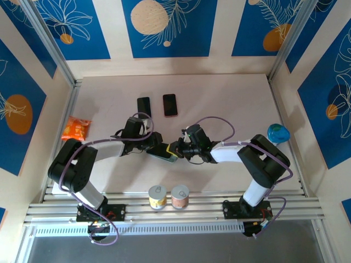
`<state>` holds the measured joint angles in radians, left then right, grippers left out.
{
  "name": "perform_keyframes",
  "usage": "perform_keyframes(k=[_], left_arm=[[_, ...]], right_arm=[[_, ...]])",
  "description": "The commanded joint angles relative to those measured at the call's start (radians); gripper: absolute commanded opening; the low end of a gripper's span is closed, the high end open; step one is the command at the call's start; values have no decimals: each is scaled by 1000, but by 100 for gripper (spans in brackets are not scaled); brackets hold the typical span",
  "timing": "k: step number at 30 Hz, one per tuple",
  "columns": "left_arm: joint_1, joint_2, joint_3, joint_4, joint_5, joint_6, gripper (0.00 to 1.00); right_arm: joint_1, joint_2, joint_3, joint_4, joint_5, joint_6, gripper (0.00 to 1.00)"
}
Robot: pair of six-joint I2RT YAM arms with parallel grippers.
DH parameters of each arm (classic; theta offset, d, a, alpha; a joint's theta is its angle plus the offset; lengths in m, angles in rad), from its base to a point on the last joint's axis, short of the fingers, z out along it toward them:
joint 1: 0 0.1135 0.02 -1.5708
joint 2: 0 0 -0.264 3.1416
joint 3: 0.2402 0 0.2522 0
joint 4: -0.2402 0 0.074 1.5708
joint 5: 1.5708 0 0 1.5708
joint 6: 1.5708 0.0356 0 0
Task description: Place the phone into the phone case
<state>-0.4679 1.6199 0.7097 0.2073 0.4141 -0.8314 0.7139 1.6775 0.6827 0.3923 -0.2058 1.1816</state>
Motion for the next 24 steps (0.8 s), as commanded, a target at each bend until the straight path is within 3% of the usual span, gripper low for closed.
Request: perform_keyframes(k=[1, 6, 17, 24], left_arm=[[-8, 41, -38, 23, 5, 12, 40], [-8, 62, -70, 59, 8, 6, 40], [-8, 91, -74, 103, 16, -10, 40], [-7, 100, -79, 121, 21, -18, 40]], right_arm=[[22, 67, -16, -200, 57, -13, 0], [25, 70, 5, -254, 64, -23, 2], [34, 79, 48, -353, 79, -35, 19], [36, 87, 65, -388, 82, -39, 21]])
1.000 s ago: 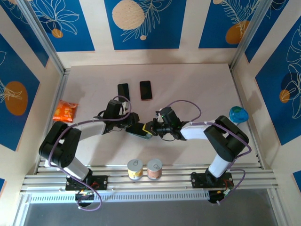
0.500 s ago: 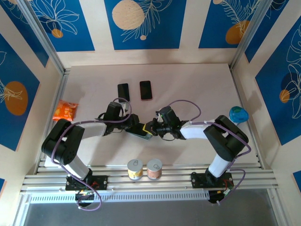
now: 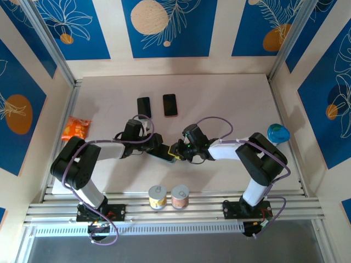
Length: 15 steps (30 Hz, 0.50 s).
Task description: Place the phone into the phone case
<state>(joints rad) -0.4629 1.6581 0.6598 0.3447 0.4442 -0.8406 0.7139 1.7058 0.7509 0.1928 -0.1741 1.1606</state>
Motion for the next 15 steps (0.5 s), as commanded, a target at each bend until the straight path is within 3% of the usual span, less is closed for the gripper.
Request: perform_keyframes(k=[1, 7, 15], left_arm=[[-13, 62, -29, -14, -9, -10, 40], [-12, 67, -30, -4, -7, -12, 40], [-11, 80, -26, 12, -3, -14, 40]], right_arm=[[36, 59, 1, -196, 52, -19, 23], [39, 65, 62, -304, 63, -47, 40], [44, 50, 120, -432, 88, -65, 52]])
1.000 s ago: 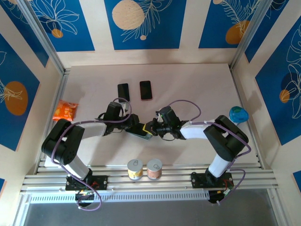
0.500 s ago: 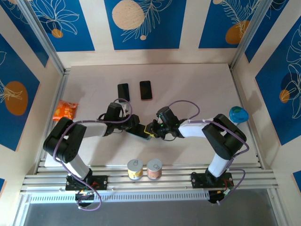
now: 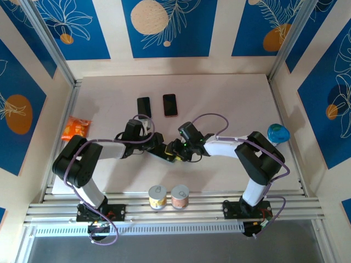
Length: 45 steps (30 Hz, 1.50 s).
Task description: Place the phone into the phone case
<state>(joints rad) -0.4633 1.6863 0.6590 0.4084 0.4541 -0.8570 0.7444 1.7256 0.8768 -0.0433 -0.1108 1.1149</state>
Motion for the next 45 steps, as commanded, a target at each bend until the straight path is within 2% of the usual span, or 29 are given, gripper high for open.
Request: perform_keyframes(k=[1, 8, 14, 22, 24, 26, 28, 30, 37, 45], left_arm=[[-9, 55, -25, -50, -13, 3, 40], [-8, 62, -25, -37, -11, 2, 40], [-5, 67, -20, -20, -5, -7, 40], [-2, 36, 7, -30, 9, -23, 40], [-1, 10, 19, -45, 12, -28, 40], [-1, -25, 36, -79, 11, -20, 40], [0, -66, 55, -134, 0, -2, 40], [1, -102, 73, -193, -19, 25, 40], [9, -146, 109, -338, -65, 110, 41], [11, -105, 111, -329, -63, 121, 41]], right_arm=[[13, 27, 1, -211, 27, -21, 54], [13, -2, 55, -327, 59, -50, 66], [5, -29, 87, -395, 80, -79, 69], [5, -113, 31, -375, 89, -81, 69], [12, -136, 5, -340, 87, -95, 59], [23, -156, -18, -317, 105, -101, 40], [30, -166, -34, -288, 112, -107, 16], [33, -164, -46, -265, 115, -112, 1], [42, -121, -39, -206, 102, -124, 0], [83, -75, 11, -216, 111, -135, 0]])
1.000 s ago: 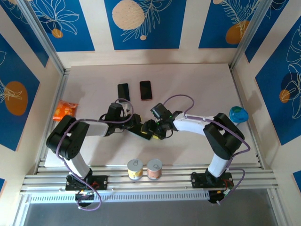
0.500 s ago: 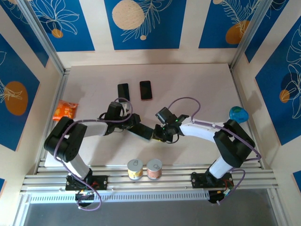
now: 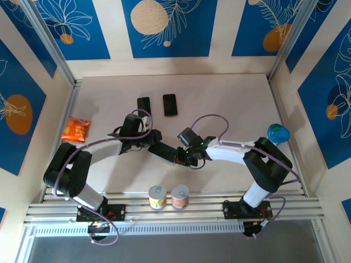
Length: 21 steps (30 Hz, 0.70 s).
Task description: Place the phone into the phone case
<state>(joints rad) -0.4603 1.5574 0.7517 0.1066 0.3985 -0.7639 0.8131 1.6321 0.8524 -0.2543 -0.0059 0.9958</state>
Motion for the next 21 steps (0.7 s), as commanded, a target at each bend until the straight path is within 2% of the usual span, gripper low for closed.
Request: perform_keyframes(k=[1, 14, 21], left_arm=[[9, 28, 20, -24, -6, 28, 41], [20, 32, 5, -16, -3, 28, 41], [55, 4, -22, -35, -6, 43, 41]], right_arm=[[17, 24, 39, -6, 7, -16, 0], [29, 51, 83, -36, 14, -31, 0], [30, 56, 94, -44, 18, -38, 0]])
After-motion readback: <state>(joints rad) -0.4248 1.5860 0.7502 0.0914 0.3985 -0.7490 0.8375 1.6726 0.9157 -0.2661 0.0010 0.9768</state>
